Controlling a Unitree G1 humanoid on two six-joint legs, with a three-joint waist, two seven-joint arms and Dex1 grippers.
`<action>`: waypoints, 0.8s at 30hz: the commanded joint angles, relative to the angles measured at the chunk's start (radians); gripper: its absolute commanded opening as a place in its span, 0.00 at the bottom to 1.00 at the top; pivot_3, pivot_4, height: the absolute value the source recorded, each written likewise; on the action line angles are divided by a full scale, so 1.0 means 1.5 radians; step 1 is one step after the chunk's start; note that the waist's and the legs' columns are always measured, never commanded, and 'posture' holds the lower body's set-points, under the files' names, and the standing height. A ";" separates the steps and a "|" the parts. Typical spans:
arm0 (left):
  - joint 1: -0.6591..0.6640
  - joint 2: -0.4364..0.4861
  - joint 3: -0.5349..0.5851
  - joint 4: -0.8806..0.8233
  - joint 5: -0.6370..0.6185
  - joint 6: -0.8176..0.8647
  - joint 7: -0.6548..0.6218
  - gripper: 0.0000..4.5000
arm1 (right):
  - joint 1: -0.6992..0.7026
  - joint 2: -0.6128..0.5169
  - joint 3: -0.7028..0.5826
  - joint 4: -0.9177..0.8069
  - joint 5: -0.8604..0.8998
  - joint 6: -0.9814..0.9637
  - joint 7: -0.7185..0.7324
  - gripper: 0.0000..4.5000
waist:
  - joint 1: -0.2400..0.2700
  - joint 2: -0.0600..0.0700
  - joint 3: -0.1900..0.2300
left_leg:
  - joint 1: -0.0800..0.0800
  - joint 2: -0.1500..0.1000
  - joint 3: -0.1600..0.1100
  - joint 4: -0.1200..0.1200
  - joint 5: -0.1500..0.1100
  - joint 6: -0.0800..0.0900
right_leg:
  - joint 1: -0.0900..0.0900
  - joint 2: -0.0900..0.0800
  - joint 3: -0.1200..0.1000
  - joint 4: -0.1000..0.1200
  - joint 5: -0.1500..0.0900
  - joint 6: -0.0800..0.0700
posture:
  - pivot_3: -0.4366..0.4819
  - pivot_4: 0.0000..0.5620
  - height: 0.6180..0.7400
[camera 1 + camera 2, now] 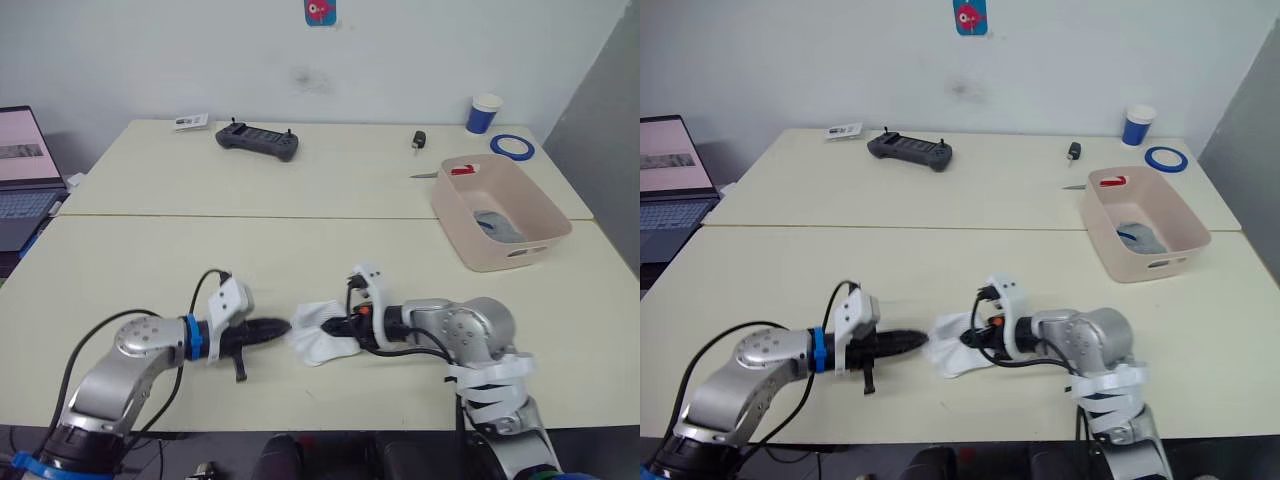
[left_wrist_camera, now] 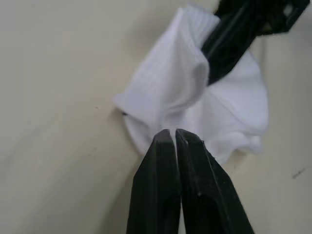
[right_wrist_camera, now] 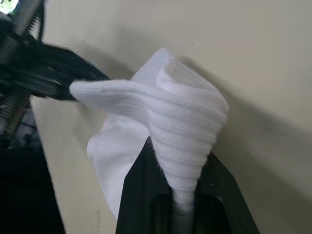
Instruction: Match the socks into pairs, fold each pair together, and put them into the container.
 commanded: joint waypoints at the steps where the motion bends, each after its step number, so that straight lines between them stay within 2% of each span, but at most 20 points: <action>1: -0.096 -0.029 -0.009 -0.043 -0.057 0.059 0.007 0.34 | 0.043 -0.018 -0.067 -0.114 0.040 0.027 0.002 0.01 | 0.003 0.000 0.000 | 0.000 0.000 0.000 0.000 0.000 0.000 | 0.000 0.000 0.000 0.000 0.000 0.000 | 0.48 0.27 1.00; 6: -0.258 -0.108 -0.079 -0.003 -0.050 0.084 0.002 0.67 | 0.142 -0.014 -0.173 -0.262 0.066 0.081 -0.012 0.01 | 0.003 0.000 0.000 | 0.000 0.000 0.000 0.000 0.000 0.000 | 0.000 0.000 0.000 0.000 0.000 0.001 | 0.48 0.27 1.00; 11: -0.353 -0.176 -0.144 0.075 -0.007 0.047 -0.019 1.00 | 0.224 -0.009 -0.263 -0.369 0.097 0.088 -0.012 0.01 | -0.004 0.000 0.000 | 0.000 0.000 0.000 0.000 0.000 0.000 | 0.000 0.001 0.001 0.001 0.000 0.001 | 0.48 0.27 1.00; 15: -0.391 -0.215 -0.177 0.134 0.039 0.006 -0.021 1.00 | 0.213 -0.053 -0.373 -0.409 0.106 0.086 0.005 0.01 | -0.007 0.000 0.000 | 0.001 0.000 0.000 0.000 0.000 0.000 | 0.000 0.001 0.001 0.001 0.000 0.001 | 0.48 0.27 1.00; 19: -0.403 -0.233 -0.179 0.161 0.059 -0.012 -0.021 1.00 | 0.144 -0.176 -0.477 -0.383 0.107 0.067 0.029 0.01 | -0.008 0.001 0.000 | 0.001 -0.001 0.001 0.002 0.000 0.000 | 0.001 0.000 0.002 0.001 0.001 0.002 | 0.48 0.27 1.00; 21: -0.402 -0.231 -0.181 0.165 0.070 -0.021 -0.027 1.00 | 0.112 -0.244 -0.487 -0.352 0.098 0.039 0.035 0.01 | -0.008 0.001 0.000 | 0.001 -0.001 0.001 0.002 0.000 0.000 | 0.001 0.001 0.002 0.001 0.001 0.002 | 0.48 0.27 1.00; 23: -0.391 -0.220 -0.175 0.151 0.070 -0.017 -0.032 1.00 | 0.036 -0.374 -0.441 -0.251 0.025 -0.088 0.035 0.01 | -0.011 0.004 0.002 | 0.001 -0.001 0.001 0.002 0.000 0.000 | 0.001 0.001 0.002 0.001 0.001 0.002 | 0.48 0.27 1.00; 24: -0.389 -0.218 -0.174 0.147 0.071 -0.015 -0.033 1.00 | 0.016 -0.412 -0.422 -0.214 0.004 -0.133 0.036 0.01 | -0.013 0.006 0.004 | 0.000 -0.001 0.002 0.002 0.000 0.000 | 0.001 0.001 0.003 0.001 0.001 0.002 | 0.48 0.27 1.00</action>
